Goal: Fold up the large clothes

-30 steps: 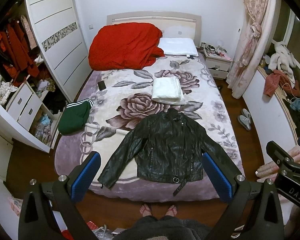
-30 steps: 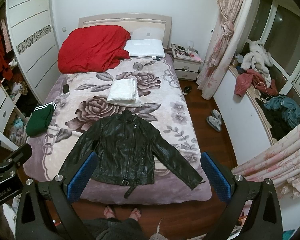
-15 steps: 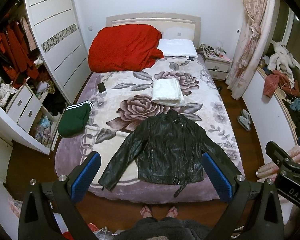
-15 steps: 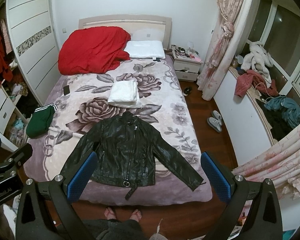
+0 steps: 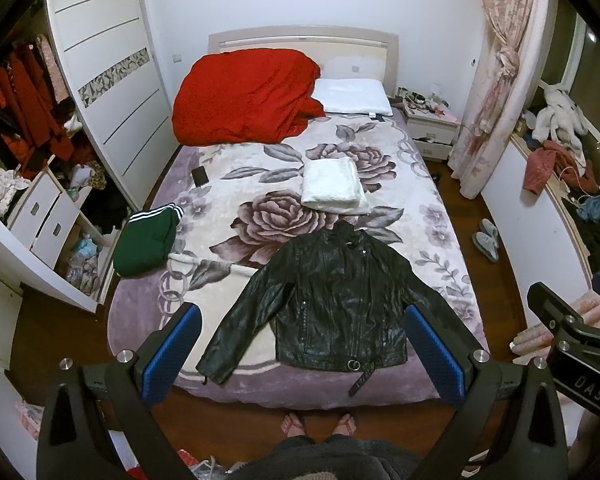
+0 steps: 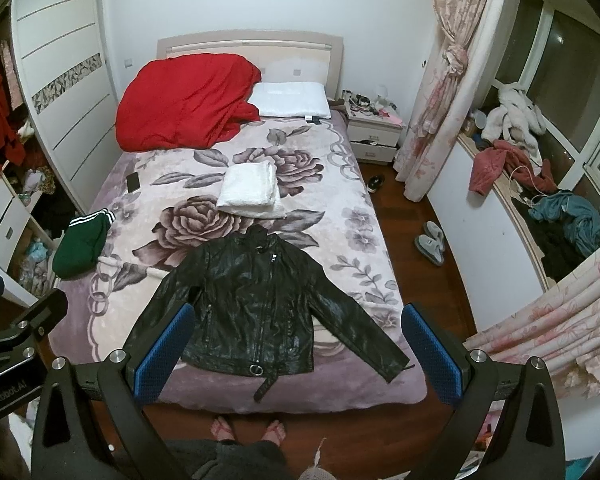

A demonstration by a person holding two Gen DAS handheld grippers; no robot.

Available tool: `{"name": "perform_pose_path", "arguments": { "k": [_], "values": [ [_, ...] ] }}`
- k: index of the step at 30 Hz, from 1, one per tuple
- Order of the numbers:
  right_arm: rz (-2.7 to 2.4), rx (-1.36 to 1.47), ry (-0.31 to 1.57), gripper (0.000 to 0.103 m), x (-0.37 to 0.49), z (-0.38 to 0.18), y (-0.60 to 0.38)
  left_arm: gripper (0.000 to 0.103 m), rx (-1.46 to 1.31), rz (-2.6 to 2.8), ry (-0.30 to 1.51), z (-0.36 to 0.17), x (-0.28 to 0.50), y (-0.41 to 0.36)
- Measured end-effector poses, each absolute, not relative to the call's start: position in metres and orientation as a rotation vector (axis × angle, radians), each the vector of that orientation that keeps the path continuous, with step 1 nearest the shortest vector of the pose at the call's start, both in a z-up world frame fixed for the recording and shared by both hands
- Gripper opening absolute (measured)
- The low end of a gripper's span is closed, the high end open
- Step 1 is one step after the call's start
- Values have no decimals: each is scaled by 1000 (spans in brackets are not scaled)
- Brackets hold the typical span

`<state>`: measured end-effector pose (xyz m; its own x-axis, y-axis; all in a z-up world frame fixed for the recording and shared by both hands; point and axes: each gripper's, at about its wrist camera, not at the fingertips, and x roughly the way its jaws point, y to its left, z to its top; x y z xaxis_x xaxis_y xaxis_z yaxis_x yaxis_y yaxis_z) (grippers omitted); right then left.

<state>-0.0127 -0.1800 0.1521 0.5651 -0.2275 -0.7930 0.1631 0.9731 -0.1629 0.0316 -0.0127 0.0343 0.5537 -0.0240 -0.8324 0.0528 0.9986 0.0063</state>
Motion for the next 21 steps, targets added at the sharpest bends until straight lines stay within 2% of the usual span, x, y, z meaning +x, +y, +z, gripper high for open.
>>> {"name": "perform_pose_path", "arguments": {
  "k": [6, 10, 14, 15, 16, 18, 21],
  "values": [
    [-241, -6, 981, 103, 17, 153, -180, 103, 84, 5, 931, 10, 75, -13],
    [-292, 82, 1000, 103, 45, 106, -209, 103, 119, 51, 888, -42, 112, -10],
    [-455, 180, 1072, 101, 54, -2, -279, 103, 155, 73, 934, -129, 145, -14],
    [-477, 210, 1100, 93, 57, -23, -296, 103, 176, 77, 953, -155, 153, -20],
    [-503, 256, 1148, 79, 61, -51, -319, 103, 199, 85, 977, -180, 162, -27],
    [-531, 418, 1233, 66, 63, -119, -370, 103, 238, 92, 1023, -224, 171, -36],
    [-576, 710, 1253, 66, 47, -218, -441, 103, 290, 107, 1097, -301, 184, -58]
  ]
}}
